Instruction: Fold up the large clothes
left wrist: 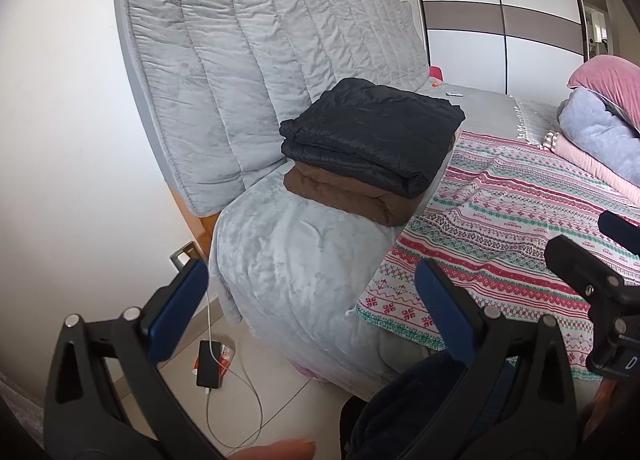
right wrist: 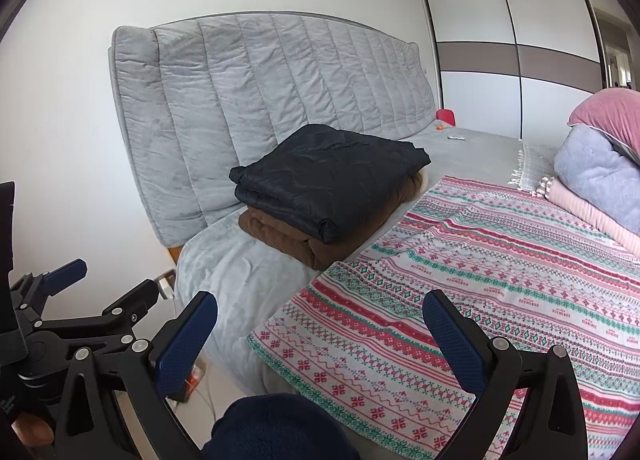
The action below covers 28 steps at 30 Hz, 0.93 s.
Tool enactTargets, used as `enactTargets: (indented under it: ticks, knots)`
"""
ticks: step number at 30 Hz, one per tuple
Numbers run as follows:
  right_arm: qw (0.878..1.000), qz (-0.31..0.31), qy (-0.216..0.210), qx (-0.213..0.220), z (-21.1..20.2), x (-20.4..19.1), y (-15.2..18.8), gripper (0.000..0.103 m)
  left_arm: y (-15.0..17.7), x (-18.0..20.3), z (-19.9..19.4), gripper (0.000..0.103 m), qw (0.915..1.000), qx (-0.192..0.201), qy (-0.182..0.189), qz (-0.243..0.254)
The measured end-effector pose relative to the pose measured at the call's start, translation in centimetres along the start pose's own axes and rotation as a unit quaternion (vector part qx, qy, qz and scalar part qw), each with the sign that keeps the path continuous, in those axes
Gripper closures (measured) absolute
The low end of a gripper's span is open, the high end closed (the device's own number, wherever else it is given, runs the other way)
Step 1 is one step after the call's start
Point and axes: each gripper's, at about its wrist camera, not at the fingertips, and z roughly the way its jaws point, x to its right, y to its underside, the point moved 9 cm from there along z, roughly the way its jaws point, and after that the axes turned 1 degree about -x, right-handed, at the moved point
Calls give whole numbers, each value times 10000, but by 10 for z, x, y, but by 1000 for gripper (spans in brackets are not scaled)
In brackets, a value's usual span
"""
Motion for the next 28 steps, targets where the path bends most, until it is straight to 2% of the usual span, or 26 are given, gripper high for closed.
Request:
enactTargets:
  ticks: [28]
  knots:
    - [9999, 61, 84, -51, 7, -1, 0, 0, 0, 6, -3, 0, 10000, 35, 35, 46]
